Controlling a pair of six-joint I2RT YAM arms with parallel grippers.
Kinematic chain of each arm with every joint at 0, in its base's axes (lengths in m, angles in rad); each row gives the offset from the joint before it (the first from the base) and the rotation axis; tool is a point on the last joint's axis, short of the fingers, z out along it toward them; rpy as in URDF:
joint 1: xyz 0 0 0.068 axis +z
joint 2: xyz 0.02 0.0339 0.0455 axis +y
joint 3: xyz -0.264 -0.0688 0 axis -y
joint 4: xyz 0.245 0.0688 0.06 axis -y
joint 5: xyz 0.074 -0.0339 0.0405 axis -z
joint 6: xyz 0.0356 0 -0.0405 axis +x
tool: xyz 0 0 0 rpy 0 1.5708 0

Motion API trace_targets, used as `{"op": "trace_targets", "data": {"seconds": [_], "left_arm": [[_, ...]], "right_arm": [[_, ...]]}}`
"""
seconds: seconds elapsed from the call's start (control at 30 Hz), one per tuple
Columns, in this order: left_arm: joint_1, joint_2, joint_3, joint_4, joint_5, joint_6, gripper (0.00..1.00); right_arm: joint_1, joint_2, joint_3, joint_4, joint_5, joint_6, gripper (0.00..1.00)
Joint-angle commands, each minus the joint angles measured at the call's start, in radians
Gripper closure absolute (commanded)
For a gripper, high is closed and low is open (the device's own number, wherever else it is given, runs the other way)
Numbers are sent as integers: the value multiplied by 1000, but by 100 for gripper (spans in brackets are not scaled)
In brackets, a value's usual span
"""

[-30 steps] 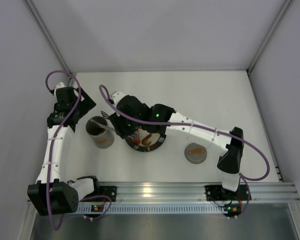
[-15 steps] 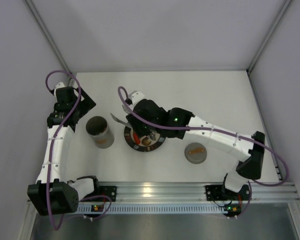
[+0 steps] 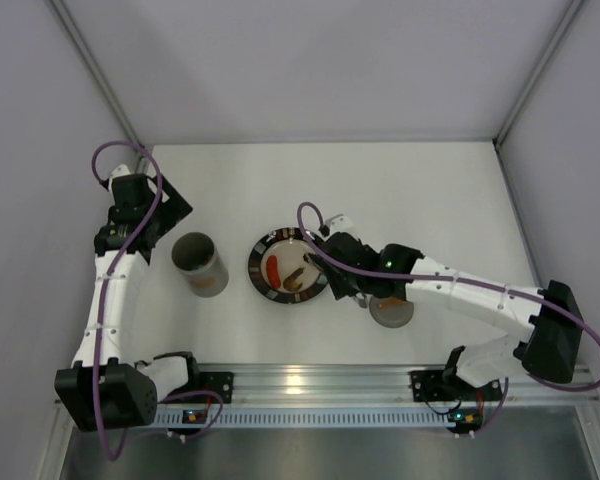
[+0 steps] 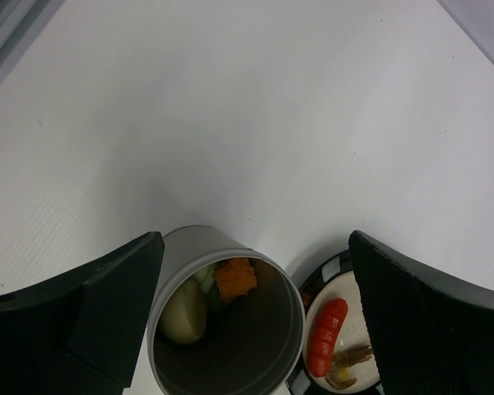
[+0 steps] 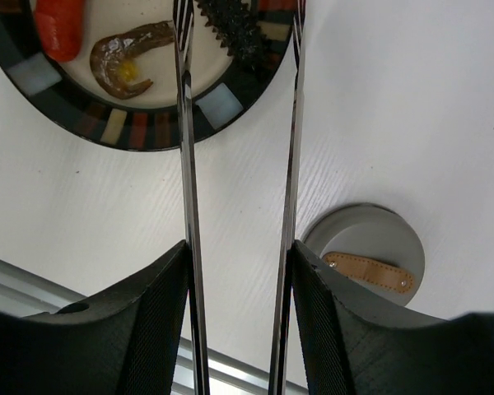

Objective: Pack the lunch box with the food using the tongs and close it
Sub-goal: Pick up the fake food from the plate.

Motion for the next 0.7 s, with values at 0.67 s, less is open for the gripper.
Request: {"op": "trace_targets", "data": {"seconds": [0.67], "left_arm": [[6,-24,-10,57,1,10,1]], "right_arm": [[-3,87,-15,78,-22,0,65]]}}
